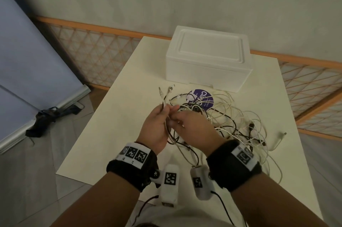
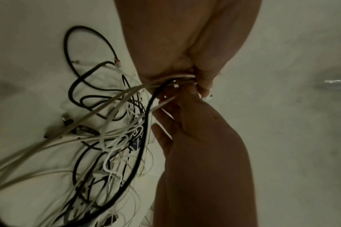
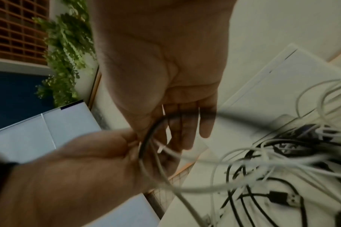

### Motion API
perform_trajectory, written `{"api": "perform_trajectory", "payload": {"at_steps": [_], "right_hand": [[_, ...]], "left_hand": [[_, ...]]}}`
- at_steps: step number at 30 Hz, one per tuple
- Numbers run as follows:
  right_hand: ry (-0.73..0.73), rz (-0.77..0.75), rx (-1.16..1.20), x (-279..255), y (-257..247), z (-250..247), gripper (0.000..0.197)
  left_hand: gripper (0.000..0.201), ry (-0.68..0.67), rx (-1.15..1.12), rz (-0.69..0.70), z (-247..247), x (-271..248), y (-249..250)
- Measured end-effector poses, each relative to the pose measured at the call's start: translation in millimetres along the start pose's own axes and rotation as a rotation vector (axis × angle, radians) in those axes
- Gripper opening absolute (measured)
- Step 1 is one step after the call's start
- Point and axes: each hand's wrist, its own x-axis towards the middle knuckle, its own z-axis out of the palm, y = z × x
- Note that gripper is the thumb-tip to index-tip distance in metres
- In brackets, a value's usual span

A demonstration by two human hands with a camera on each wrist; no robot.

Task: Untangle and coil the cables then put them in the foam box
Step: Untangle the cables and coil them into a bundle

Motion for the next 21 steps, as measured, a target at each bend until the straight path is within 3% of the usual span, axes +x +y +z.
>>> {"api": "perform_trajectory", "payload": {"at_steps": [9,15,18,21], "right_hand": [[0.248,0.203,0.394,16.3,-12.6,9.3,0.013],[0.227,0.246,0.312,32.3,-28.4,17.8,0.009],[0.208,0.255,0.43,34.6,-33.7,24.8,0.005],[0.209,0.236,0.419,35.8,-39.3,29.7,0.014]], "left_hand": [[0.017,0.0,-0.056,-0.039,-15.1,-12.8,24.4],[0.026,-0.055,-0.105,-0.08,-18.4,-12.7,36.9],[0.032,-0.063,-0.105,-0.13,-22.1,-10.7,41.4],[0.031,-0.052,-0.052,-0.149,-25.4,-6.6,38.7]]}}
